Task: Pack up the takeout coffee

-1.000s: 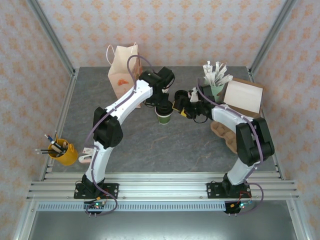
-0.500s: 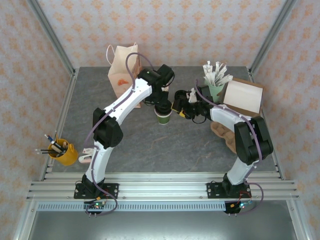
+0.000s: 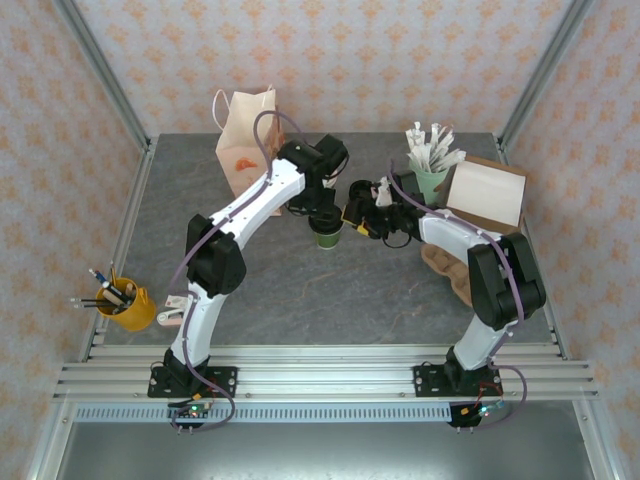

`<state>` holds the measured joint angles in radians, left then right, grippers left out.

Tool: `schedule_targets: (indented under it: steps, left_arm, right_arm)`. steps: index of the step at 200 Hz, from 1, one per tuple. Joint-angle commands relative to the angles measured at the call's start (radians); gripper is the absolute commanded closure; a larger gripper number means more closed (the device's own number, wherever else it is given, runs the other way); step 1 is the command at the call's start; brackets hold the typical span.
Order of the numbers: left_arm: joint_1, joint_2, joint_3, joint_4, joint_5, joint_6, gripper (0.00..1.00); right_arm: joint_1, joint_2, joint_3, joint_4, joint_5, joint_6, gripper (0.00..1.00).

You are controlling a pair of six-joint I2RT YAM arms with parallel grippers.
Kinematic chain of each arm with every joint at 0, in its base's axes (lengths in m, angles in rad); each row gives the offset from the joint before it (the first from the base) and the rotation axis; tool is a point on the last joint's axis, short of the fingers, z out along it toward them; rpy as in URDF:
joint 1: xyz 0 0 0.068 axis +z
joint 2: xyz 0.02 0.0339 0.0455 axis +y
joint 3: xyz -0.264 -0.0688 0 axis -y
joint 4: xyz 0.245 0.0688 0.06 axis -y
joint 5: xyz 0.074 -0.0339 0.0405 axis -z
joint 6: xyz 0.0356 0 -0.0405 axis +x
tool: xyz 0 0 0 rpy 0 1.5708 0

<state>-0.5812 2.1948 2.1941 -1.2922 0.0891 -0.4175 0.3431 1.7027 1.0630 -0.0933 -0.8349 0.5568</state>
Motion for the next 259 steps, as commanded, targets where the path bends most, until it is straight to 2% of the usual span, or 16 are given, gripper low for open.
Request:
schedule_targets:
  steps: [1, 23, 42, 81, 116, 137, 190, 259]
  left_arm:
    - [-0.008, -0.02, -0.034, 0.02, 0.032, 0.0, 1.0]
    - [-0.008, -0.011, -0.039, 0.036, 0.04, -0.002, 1.0]
    - [-0.008, -0.002, -0.032, 0.04, 0.047, -0.001, 1.0]
    - [-0.012, -0.001, -0.049, 0.059, 0.085, -0.005, 1.0]
    - [-0.018, 0.04, -0.057, 0.05, 0.08, -0.004, 1.0]
    - [-0.019, 0.058, -0.081, 0.048, 0.068, 0.001, 1.0]
    - [-0.017, 0.106, -0.184, 0.082, 0.079, 0.017, 1.0]
    - [-0.008, 0.121, -0.289, 0.028, 0.005, 0.046, 1.0]
  right_arm:
    - [0.009, -0.003, 0.008, -0.01, 0.013, -0.007, 0.48]
    - [0.013, 0.004, 0.011, -0.02, 0.023, -0.007, 0.5]
    - [0.016, 0.012, 0.011, -0.034, 0.038, -0.009, 0.56]
    - [0.03, 0.036, 0.008, -0.098, 0.084, -0.022, 0.63]
    - [0.044, 0.099, -0.011, -0.163, 0.15, -0.001, 0.85]
    - [0.047, 0.143, -0.036, -0.199, 0.195, 0.007, 0.9]
    - [0.064, 0.218, -0.066, -0.31, 0.283, 0.019, 0.92]
    - [0.068, 0.126, -0.029, -0.435, 0.394, -0.008, 0.84]
